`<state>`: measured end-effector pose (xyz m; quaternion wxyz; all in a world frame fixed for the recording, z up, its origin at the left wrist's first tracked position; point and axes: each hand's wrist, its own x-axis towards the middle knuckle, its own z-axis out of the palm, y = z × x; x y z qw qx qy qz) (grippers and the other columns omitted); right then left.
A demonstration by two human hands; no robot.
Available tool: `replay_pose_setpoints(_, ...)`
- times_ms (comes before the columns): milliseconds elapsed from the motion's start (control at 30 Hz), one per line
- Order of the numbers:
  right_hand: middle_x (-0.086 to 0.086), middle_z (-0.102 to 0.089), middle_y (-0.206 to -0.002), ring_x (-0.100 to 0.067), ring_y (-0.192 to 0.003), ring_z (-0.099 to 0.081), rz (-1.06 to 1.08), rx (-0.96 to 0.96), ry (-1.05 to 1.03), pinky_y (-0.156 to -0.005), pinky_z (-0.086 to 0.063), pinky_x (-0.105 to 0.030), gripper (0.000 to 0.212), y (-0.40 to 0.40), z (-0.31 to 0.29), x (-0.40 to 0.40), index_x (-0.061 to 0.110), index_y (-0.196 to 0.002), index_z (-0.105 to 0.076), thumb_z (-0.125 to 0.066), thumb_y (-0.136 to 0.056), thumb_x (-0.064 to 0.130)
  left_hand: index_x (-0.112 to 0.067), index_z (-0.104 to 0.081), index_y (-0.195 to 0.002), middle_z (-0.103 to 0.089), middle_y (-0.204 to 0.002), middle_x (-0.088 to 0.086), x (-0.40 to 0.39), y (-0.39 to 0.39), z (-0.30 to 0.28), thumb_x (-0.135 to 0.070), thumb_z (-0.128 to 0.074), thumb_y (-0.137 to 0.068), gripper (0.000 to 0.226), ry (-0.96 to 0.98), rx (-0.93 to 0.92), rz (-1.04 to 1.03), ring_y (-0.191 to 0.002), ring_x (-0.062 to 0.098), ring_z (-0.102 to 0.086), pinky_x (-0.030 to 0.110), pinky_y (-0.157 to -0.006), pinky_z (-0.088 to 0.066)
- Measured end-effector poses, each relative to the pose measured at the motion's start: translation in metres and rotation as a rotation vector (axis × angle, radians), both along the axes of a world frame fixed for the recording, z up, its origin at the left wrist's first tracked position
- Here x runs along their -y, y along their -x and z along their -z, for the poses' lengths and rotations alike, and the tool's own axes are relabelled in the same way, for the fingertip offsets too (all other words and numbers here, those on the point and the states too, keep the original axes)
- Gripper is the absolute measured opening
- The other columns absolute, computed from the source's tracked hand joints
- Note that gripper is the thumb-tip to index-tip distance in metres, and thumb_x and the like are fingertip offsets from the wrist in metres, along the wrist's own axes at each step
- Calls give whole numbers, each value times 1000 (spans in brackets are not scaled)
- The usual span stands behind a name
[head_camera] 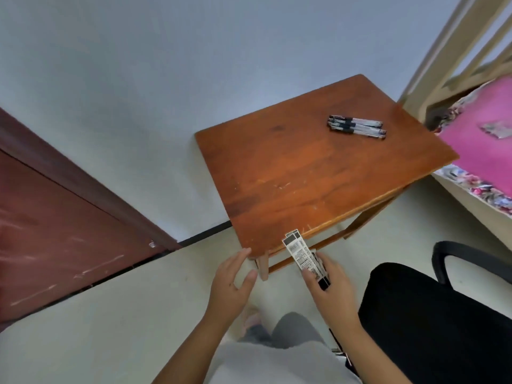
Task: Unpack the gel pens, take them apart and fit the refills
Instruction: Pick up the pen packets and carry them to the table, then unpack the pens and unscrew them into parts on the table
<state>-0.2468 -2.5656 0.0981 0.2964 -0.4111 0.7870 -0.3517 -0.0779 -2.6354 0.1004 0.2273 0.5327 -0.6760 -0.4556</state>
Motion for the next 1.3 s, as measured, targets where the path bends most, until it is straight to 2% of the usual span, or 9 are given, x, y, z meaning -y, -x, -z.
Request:
replay_pose_setpoints(100, -3, -57, -117, -16, -109, -51, 8, -17, -24, -87, -36, -22, 54, 12, -3, 38, 14, -126, -47, -54, -81, 43, -43, -40, -109, -42, -117, -20, 37, 18, 1, -38, -47, -75, 36, -9, -39, 20, -109, -2, -40, 22, -94, -37)
replay_pose_setpoints(200, -5, -55, -115, -16, -107, -51, -27, -62, -34, -84, -35, -20, 46, 31, -4, 81, 15, -127, -46, -57, -84, 28, -37, -41, -115, -38, -121, -19, 70, 39, 5, -41, -44, -75, 40, -20, -24, 4, -112, 0, -38, 19, -93, -34)
replay_pose_setpoints(300, -1, -53, -107, -9, -96, -46, -122, -93, -27, -73, -33, -13, 45, 53, -4, 131, 15, -127, -45, -57, -85, 26, -32, -42, -121, -36, -122, -19, 101, 59, 11, -43, -43, -76, 46, -19, 6, -76, -114, 1, -35, 19, -96, -29)
replay_pose_setpoints(500, -2, -51, -108, -15, -97, -51, -449, -118, -62, -76, -36, -22, 46, 100, -5, 249, 17, -129, -43, -56, -85, 26, -38, -37, -115, -36, -124, -18, 151, 104, 15, -49, -43, -76, 41, -8, 41, -404, -117, 0, -31, 19, -101, -23)
replay_pose_setpoints(667, -8, -44, -122, -25, -104, -52, -800, -285, -93, -80, -43, -33, 50, 106, -1, 342, 19, -135, -31, -45, -90, 33, -15, -52, -122, -48, -133, 5, 176, 127, 26, -53, -39, -76, 61, 47, 187, -698, -124, 11, -32, 28, -103, -22)
replay_pose_setpoints(800, -13, -44, -124, -31, -101, -53, -977, -418, -27, -76, -43, -36, 47, 80, 6, 402, 15, -135, -30, -42, -91, 30, -12, -56, -120, -50, -133, 10, 187, 132, 35, -53, -30, -77, 65, 38, 346, -810, -126, 14, -27, 33, -103, -20)
replay_pose_setpoints(933, -17, -46, -121, -34, -104, -49, -1081, -549, 22, -81, -40, -39, 44, 49, 15, 437, 13, -134, -31, -38, -93, 26, -12, -61, -114, -58, -124, 15, 190, 133, 42, -44, -35, -82, 52, -42, 602, -730, -119, 36, -50, 44, -96, -28)
replay_pose_setpoints(1133, -17, -43, -126, -33, -115, -37, -1121, -794, 39, -95, -27, -43, 44, 34, 25, 438, 13, -137, -25, -29, -95, 27, -15, -62, -113, -61, -120, 13, 190, 134, 48, -40, -36, -84, 46, -28, 775, -676, -115, 35, -54, 45, -92, -31)
replay_pose_setpoints(1300, -17, -44, -128, -33, -119, -37, -1059, -765, 43, -101, -25, -48, 47, 42, 22, 429, 10, -135, -32, -32, -93, 31, -15, -62, -111, -63, -118, 12, 190, 134, 50, -41, -35, -84, 46, -47, 820, -646, -112, 34, -56, 45, -90, -35)
